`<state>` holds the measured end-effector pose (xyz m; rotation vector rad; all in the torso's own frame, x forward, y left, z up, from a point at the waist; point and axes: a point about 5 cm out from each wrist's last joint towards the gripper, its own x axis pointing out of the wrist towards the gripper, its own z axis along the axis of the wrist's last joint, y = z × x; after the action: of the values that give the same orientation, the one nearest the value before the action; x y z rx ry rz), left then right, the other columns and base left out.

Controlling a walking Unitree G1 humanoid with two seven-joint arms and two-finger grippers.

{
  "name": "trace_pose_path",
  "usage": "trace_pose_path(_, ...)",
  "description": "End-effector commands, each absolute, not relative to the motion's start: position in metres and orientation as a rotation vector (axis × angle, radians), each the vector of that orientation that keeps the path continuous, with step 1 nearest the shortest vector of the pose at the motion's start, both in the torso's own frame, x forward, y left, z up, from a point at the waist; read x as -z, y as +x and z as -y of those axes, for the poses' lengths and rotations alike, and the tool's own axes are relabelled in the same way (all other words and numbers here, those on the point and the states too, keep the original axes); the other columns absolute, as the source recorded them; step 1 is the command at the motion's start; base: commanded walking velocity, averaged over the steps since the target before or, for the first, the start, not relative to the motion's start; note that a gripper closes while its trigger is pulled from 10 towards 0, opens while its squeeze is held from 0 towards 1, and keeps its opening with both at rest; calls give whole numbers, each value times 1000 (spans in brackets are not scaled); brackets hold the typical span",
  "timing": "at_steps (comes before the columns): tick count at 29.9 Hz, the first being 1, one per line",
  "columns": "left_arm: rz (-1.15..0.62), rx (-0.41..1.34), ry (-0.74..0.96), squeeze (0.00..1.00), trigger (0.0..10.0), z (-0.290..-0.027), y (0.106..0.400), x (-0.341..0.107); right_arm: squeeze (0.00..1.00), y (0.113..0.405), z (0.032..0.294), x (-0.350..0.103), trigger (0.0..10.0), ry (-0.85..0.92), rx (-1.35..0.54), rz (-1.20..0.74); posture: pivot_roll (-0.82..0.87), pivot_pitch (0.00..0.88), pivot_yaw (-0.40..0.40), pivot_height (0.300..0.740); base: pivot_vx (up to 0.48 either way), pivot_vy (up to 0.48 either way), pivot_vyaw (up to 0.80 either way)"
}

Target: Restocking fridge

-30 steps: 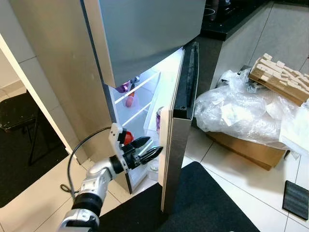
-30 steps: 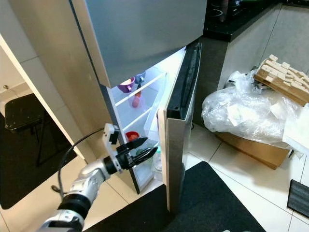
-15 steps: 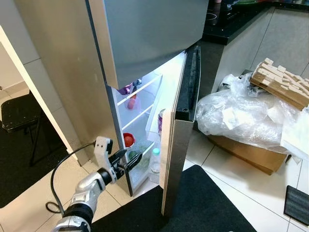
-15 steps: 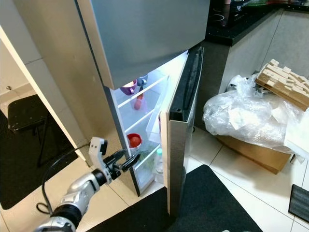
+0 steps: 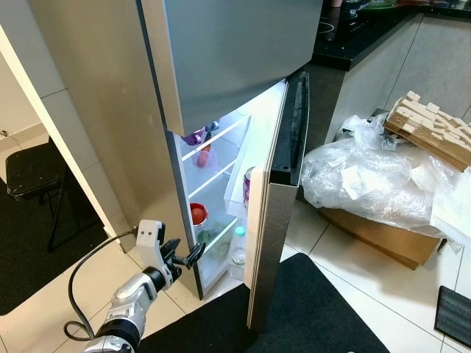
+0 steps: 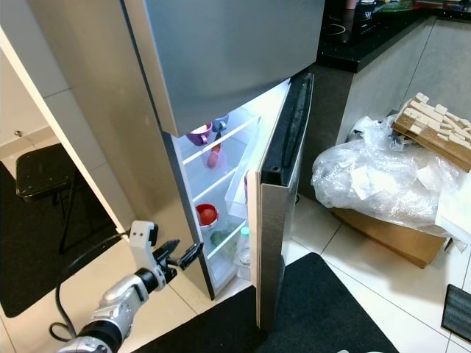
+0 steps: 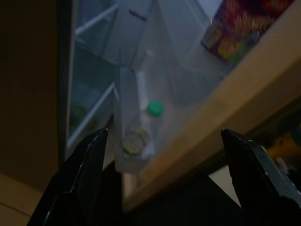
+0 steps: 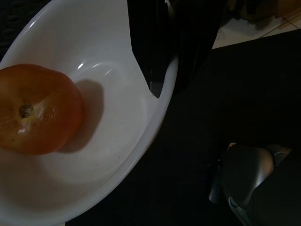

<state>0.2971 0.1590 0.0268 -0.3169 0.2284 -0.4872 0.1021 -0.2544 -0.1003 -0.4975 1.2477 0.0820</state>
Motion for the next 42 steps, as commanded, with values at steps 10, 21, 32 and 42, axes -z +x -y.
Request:
trace_pose_path(10, -152, 421, -270, 0, 10000, -155, 312, -42, 0, 108, 252, 100, 10000, -504, -94, -1242, 22, 13, 14, 740, 0, 0, -383)
trace_pose_path(21, -123, 365, -204, 0, 10000, -159, 320, -51, 0, 108, 251, 100, 10000, -502, -95, -1242, 20, 14, 18, 740, 0, 0, -800)
trace_pose_path(32, -86, 291, -175, 0, 10000, -160, 328, -60, 0, 108, 252, 99, 10000, -503, -95, -1241, 21, 13, 13, 740, 0, 0, -800)
trace_pose_path(42, -79, 333, -150, 0, 10000, -151, 329, -61, 0, 109, 252, 99, 10000, -507, -96, -1234, 22, 10, 17, 740, 0, 0, -320)
